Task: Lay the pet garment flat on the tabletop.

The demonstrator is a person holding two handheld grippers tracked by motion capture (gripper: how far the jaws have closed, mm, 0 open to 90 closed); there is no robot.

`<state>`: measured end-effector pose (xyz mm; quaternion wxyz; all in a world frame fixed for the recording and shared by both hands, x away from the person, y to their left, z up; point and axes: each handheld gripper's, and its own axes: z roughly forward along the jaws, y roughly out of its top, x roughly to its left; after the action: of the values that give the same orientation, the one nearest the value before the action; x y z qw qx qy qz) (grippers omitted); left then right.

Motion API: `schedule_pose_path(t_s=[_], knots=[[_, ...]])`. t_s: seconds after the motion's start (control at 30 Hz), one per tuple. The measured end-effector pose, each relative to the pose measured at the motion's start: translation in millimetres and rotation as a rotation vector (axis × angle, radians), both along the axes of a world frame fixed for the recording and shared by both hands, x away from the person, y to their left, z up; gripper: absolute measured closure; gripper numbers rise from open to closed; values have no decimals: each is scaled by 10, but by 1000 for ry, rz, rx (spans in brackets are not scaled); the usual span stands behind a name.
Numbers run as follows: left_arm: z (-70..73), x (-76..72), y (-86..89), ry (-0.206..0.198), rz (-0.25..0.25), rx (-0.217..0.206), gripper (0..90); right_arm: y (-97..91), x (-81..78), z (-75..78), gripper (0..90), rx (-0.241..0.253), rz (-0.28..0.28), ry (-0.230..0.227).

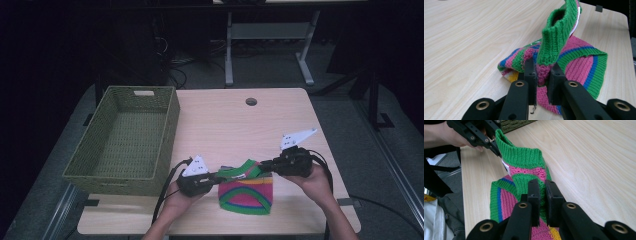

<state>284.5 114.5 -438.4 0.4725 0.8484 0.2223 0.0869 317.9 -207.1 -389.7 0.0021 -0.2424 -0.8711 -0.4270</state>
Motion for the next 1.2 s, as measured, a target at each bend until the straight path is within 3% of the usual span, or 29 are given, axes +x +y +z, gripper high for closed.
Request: schedule_pose_path(t_s=[0.33, 0.57, 0.83, 1.2], knots=[[174, 24, 17, -10, 19, -18, 804, 23, -54, 95, 834, -6, 1, -25], [249, 92, -2, -8, 41, -6, 804, 21, -6, 151, 833, -11, -2, -34], [252, 139, -45, 3, 65, 2, 804, 8, 90, 130, 833, -21, -12, -18], [226, 247, 5, 32, 97, -22, 804, 66, 223, 176, 832, -45, -6, -19]])
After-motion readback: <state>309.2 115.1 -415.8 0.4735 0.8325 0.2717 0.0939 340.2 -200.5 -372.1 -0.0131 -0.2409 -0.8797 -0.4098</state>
